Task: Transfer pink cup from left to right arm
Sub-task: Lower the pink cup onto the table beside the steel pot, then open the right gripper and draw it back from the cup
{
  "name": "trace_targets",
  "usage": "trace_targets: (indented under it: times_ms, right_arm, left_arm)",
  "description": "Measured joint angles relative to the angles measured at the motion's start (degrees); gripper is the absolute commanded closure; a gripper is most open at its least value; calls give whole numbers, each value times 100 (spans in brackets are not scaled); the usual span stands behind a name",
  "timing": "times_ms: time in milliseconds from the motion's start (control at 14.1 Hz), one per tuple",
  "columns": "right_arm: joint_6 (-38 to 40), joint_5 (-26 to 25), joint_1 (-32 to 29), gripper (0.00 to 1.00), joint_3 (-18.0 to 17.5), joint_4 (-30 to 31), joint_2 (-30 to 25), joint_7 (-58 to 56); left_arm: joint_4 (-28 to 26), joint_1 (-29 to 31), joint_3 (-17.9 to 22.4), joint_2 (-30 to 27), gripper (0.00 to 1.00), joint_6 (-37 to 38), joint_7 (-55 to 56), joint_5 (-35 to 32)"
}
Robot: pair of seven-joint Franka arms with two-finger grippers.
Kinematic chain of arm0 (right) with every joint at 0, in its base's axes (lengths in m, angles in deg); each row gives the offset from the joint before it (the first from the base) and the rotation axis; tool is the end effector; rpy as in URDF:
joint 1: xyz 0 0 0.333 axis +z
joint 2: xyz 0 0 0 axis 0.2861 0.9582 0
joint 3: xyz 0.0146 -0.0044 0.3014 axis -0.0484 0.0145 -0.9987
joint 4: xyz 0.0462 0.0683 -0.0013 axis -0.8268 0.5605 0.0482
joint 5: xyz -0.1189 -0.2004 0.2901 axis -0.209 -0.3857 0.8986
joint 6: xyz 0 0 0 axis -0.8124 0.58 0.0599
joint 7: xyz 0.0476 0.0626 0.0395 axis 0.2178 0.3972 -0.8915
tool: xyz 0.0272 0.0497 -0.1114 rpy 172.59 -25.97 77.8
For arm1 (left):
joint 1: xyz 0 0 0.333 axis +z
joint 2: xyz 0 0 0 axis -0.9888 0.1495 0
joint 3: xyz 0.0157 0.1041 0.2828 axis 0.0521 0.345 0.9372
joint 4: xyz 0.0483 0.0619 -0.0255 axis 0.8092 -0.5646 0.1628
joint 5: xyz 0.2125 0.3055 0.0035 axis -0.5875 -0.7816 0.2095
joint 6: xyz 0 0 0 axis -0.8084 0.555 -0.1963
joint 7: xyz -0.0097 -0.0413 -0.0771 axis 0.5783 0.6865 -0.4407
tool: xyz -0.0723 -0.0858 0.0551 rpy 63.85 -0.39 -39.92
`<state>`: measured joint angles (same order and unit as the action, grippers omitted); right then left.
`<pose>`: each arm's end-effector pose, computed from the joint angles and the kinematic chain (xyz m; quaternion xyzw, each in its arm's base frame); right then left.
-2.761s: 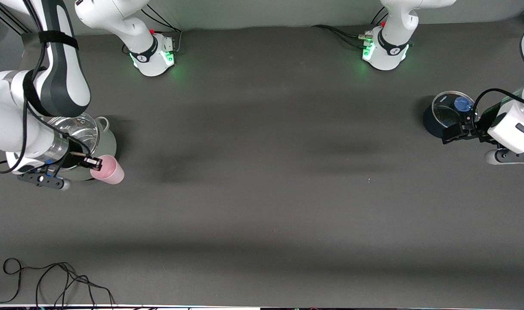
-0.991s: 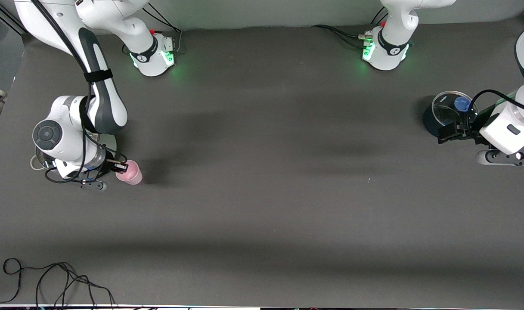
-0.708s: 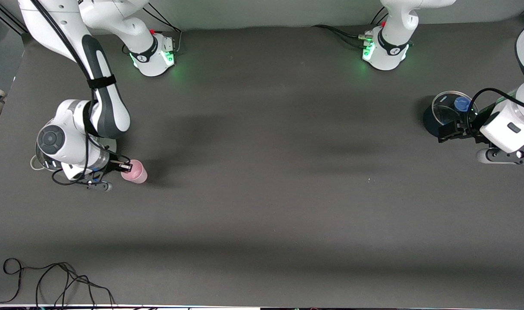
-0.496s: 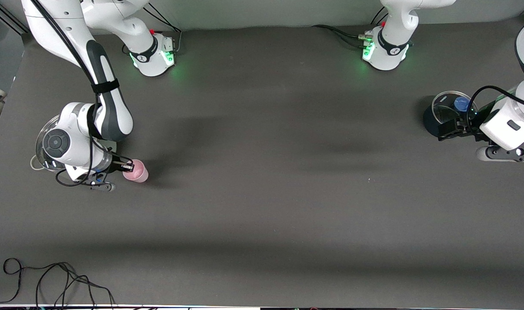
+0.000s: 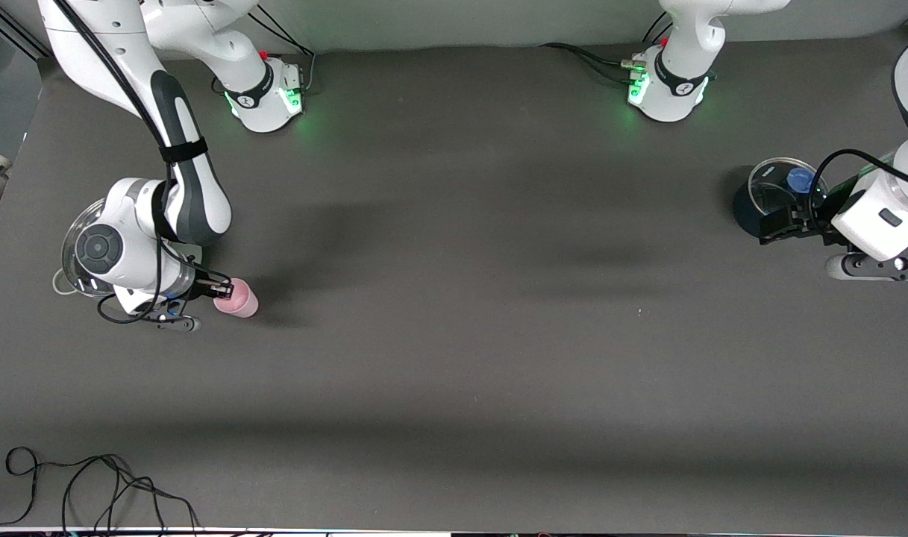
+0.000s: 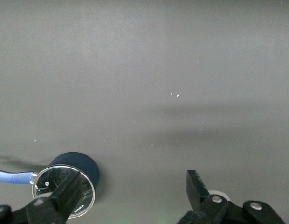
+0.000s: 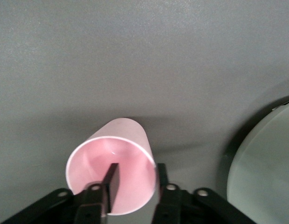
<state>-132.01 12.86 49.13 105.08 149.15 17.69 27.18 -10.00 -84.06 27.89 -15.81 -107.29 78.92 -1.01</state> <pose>0.5390 0.0031 0.2372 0.9927 -0.1040 -0.0524 0.0297 0.5521 -0.0269 0.5210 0.9986 -0.0119 -0.0502 0.0069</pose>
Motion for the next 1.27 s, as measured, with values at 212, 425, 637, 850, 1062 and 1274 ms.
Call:
trace_targets:
  times_ms: [212, 425, 637, 850, 1062, 1274]
  right_arm:
    - [-7, 1, 9, 20, 0, -51, -25, -19]
    - [215, 1, 18, 8, 58, -329, -182, -36]
    - [1302, -254, 17, 1, 282, -1104, -418, -83]
    - [2334, -554, 15, 1, 374, -1848, -712, -89]
    - [3379, -582, 16, 1, 446, -2578, -900, -90]
    - [4370, -685, 17, 1, 646, -3339, -1023, -90]
  left_arm:
    - [0, 0, 0, 12, 0, -25, 0, 1]
    - [1, 2, 0, 24, 0, -59, 0, 1]
    - [10, 2, 1, 24, 0, -71, 0, 0]
    - [36, 7, 10, 23, 0, -71, 0, -5]
    - [98, 12, 21, 20, 0, -69, 0, -8]
    - [101, 20, 29, 20, 0, -68, 0, -9]
